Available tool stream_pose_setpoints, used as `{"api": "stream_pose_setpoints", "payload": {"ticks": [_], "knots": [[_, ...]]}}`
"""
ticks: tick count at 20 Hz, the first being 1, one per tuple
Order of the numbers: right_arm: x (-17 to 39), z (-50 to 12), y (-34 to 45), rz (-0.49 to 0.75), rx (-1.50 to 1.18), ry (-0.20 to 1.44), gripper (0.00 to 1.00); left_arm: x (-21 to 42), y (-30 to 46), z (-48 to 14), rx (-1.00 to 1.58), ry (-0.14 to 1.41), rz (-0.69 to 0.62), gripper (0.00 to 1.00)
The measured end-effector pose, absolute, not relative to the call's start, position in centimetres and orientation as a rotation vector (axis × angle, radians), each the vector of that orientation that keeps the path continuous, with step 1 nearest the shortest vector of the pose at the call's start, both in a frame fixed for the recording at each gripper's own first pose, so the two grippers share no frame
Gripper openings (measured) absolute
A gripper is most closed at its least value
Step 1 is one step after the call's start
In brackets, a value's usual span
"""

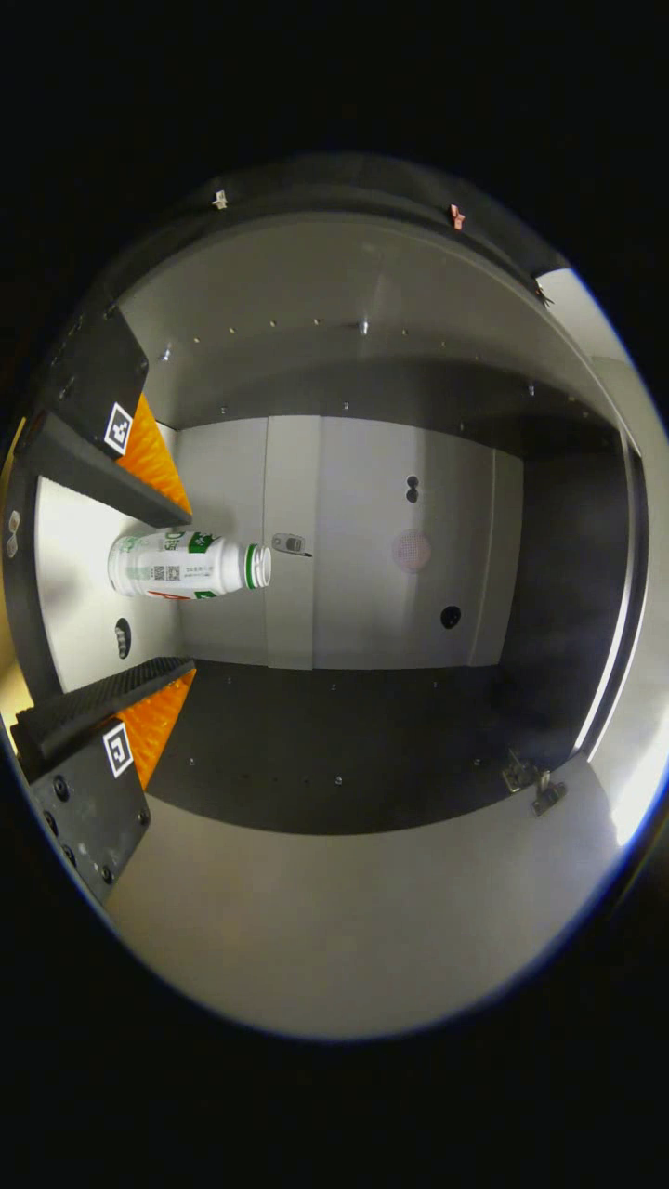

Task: Open the cabinet door with the right hand, grasp the bottle in the cabinet with the left hand and place it on the coaster, then close the cabinet door with the right hand.

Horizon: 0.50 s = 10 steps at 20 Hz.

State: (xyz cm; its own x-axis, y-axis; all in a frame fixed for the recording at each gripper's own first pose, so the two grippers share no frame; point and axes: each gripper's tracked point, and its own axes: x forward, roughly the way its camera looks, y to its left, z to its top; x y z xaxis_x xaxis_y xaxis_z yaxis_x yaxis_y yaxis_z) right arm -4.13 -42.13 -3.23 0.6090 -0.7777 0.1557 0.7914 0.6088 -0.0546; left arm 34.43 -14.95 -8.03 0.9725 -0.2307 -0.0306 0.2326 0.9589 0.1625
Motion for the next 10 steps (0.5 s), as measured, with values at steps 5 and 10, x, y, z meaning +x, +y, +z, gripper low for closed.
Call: {"api": "stream_pose_setpoints", "payload": {"ticks": [5,10], "knots": [[-4.6,-2.3,-45.2,-0.995,-0.139,-0.169,0.97,38.4,-14.8,-10.3,0.112,0.051,-0.210,0.89],[-3.1,-2.8,-46.5,-0.986,-0.149,-0.164,0.97,41.8,-13.0,-10.6,0.146,0.033,-0.169,0.89]]}}
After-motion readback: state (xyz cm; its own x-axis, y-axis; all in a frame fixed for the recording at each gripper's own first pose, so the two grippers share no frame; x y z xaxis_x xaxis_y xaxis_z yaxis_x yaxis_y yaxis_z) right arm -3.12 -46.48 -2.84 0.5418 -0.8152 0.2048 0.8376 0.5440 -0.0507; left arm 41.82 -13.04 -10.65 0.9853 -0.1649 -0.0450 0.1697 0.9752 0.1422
